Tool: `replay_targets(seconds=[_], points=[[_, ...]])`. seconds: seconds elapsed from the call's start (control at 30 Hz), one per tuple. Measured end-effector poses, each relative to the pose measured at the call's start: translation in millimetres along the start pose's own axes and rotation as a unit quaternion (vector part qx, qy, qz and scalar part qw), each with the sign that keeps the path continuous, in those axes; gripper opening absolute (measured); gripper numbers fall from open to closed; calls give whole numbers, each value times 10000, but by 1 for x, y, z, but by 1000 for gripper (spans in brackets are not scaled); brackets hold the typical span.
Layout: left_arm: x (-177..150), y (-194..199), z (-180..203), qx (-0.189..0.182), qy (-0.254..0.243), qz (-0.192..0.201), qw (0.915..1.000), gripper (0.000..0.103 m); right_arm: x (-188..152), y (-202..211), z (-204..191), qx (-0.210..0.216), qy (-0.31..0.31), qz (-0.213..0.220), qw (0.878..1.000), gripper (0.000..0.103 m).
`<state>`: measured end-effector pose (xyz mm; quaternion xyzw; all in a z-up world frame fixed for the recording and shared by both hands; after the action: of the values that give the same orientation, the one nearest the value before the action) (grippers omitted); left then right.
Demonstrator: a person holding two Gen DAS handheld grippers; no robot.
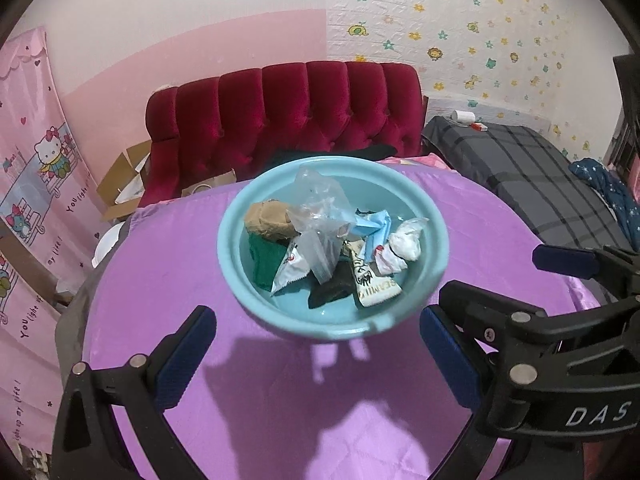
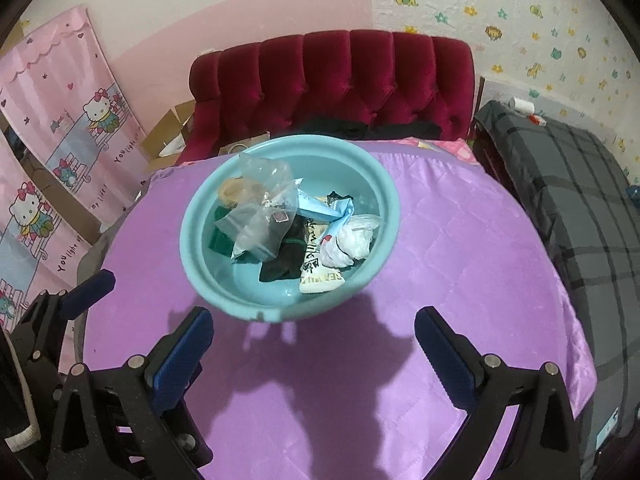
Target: Organize soft objects
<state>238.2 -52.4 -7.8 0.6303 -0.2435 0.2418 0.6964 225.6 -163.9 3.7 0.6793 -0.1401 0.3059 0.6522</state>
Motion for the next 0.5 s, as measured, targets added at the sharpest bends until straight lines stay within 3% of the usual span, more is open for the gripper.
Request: replay_targets(seconds=[0.5], points=[[-52, 43, 5, 156, 166, 181, 9996, 103, -52, 41, -16, -248, 177, 397, 9987, 103]])
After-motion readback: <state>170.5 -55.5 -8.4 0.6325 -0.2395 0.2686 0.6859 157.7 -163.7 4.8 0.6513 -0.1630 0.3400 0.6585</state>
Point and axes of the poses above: each gripper's, at about its wrist camera, not at the fingertips, and y roughly against the way its jaws point, z to its right, x to its top, the point moved 6 cm from there along -y, roughly the way its jaws point, and after that the axes turned 9 degrees about y, right-handed, at the moved point
